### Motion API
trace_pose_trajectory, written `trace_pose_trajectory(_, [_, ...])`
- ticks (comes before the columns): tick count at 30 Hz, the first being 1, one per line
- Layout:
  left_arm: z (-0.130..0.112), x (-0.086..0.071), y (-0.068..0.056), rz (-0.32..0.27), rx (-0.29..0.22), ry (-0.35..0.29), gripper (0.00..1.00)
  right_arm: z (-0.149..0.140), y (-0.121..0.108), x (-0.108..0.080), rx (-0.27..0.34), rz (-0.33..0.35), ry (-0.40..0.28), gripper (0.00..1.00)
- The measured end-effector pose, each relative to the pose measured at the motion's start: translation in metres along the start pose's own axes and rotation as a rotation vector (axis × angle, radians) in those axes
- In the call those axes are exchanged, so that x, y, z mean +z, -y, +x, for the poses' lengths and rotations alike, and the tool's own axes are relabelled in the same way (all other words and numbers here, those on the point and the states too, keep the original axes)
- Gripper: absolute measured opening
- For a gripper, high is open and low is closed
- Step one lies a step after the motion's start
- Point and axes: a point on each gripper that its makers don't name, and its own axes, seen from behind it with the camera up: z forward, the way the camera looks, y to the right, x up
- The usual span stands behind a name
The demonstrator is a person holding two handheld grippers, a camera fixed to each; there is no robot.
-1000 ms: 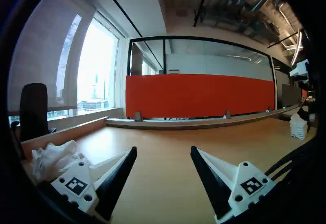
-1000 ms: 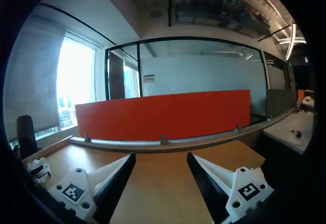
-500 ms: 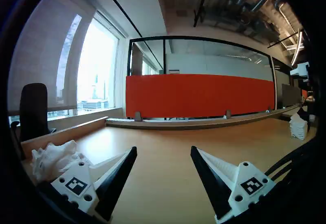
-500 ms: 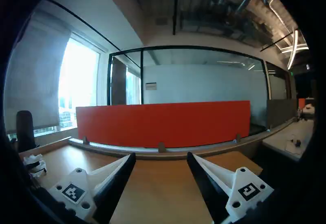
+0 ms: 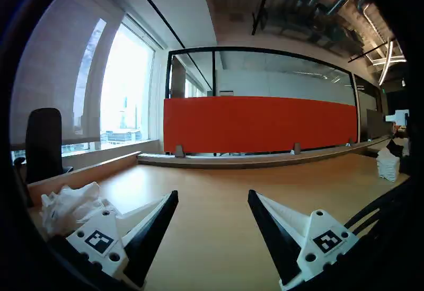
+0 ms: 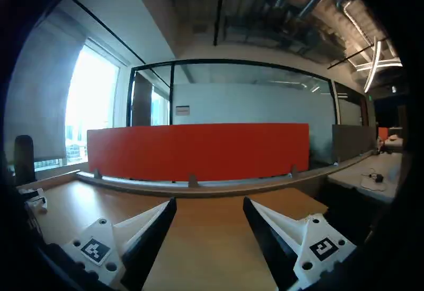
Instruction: Fold towel
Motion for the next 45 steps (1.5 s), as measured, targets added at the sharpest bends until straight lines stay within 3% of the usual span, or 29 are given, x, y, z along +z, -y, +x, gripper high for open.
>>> trace_pose_trajectory(19, [0.0, 0.001, 0.0, 0.0, 0.0, 0.0, 0.98, -0.076, -0.024, -0.012, 0.069, -0.022, 0.038, 0.97])
trace_pose_trajectory(33, [0.0, 0.001, 0.001, 0.0, 0.0, 0.0, 0.98, -0.093, -0.02, -0.013, 0.036, 0.001, 0.036, 0.97])
trace_pose_trajectory(45, [0.0, 0.001, 0.001, 0.0, 0.0, 0.0, 0.98, -0.089, -0.007, -0.017, 0.014, 0.026, 0.013, 0.97])
